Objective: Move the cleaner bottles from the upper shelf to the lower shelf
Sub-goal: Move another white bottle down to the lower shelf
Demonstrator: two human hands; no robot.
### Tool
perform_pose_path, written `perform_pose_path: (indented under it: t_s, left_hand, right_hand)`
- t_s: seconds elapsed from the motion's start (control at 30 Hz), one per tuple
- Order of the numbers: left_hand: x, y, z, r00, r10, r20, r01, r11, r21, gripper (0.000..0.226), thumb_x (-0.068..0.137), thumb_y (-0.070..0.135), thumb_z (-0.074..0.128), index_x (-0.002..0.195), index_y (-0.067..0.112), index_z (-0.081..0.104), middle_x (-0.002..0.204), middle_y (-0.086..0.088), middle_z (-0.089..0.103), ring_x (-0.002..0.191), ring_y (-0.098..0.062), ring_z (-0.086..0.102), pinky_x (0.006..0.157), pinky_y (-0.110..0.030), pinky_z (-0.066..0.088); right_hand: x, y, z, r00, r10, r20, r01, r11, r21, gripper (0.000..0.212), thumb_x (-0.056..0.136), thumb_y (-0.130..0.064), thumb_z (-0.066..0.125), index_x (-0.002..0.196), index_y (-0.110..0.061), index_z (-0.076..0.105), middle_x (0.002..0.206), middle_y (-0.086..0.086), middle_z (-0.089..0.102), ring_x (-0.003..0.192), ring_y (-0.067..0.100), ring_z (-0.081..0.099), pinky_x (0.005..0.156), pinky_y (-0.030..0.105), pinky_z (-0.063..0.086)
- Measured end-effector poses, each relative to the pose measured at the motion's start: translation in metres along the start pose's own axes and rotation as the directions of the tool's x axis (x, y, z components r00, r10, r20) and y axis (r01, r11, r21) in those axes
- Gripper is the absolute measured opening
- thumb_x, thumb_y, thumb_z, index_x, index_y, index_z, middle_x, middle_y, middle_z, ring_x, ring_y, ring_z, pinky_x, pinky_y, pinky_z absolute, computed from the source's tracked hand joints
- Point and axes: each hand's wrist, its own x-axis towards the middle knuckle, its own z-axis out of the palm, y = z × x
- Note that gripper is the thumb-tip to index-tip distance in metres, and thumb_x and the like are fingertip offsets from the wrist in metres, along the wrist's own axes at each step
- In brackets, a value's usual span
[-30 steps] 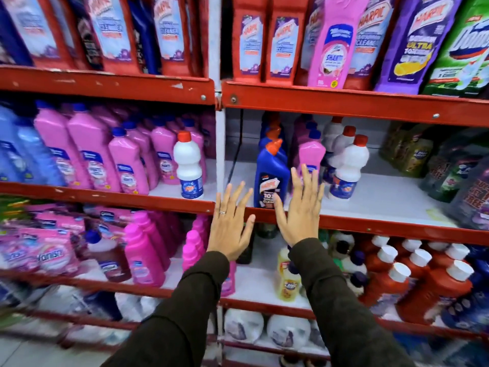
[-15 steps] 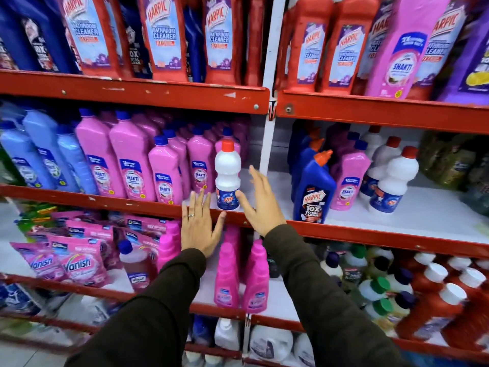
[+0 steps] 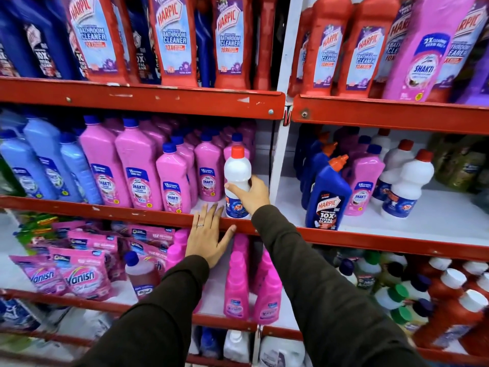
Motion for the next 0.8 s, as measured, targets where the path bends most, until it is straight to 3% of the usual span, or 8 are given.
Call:
perform_pose_path:
  t_s: [0.23,0.4,0.5,0.63,0.8]
  left_hand:
    - [0.003,0.001,0.002,0.999,-0.027,0.034,0.025,0.998,0.056,0.095,0.088,0.074,0.006,0.165,0.018,0.014,0.174,-0.008,0.016,0.163,-0.026,0.005,0.133,-0.043,-0.001]
    - [0.003,0.004,-0.003,0.995,-0.036,0.089,0.029,0.996,0.082,0.086,0.097,0.070,0.015,0.166,0.017,0.008,0.175,-0.010,0.008,0.163,-0.027,0.000,0.132,-0.043,-0.004]
    - [0.006,0.006,-0.008,0.991,-0.050,0.121,0.033,0.990,0.137,0.070,0.108,0.051,0.030,0.166,0.018,0.006,0.176,-0.008,0.005,0.163,-0.026,-0.001,0.130,-0.041,-0.006]
    - [0.007,0.016,-0.019,0.982,-0.093,0.164,0.070,0.987,0.142,0.065,0.110,0.045,0.031,0.166,0.017,0.011,0.175,-0.009,0.009,0.163,-0.027,0.002,0.132,-0.043,-0.002]
    - [-0.015,0.056,-0.020,0.994,-0.109,0.001,0.109,0.993,0.055,0.069,0.103,0.048,0.022,0.163,0.015,0.024,0.173,-0.010,0.022,0.162,-0.028,0.011,0.133,-0.045,0.005]
  right_hand:
    - [-0.004,-0.002,-0.008,0.998,-0.039,-0.057,0.042,0.997,0.062,0.052,0.077,-0.026,0.086,0.122,-0.007,0.066,0.122,0.014,0.072,0.106,0.024,0.068,0.095,0.044,0.059]
    - [-0.010,-0.013,-0.020,0.994,-0.094,-0.060,0.099,0.991,0.090,0.054,0.076,-0.029,0.087,0.122,-0.010,0.066,0.118,0.008,0.073,0.102,0.021,0.069,0.075,0.019,0.056]
    - [-0.017,-0.017,-0.028,0.992,-0.112,-0.061,0.118,0.988,0.099,0.053,0.075,-0.030,0.087,0.121,-0.012,0.067,0.119,0.009,0.074,0.104,0.023,0.072,0.083,0.032,0.062]
    - [-0.030,-0.013,-0.046,0.990,-0.117,-0.083,0.129,0.978,0.165,0.050,0.072,-0.026,0.090,0.116,-0.012,0.070,0.114,0.007,0.077,0.103,0.022,0.074,0.089,0.041,0.062]
    - [-0.055,0.002,-0.082,0.987,-0.103,-0.124,0.123,0.979,0.165,0.044,0.069,-0.025,0.091,0.108,-0.014,0.073,0.106,0.005,0.078,0.100,0.020,0.075,0.089,0.043,0.062]
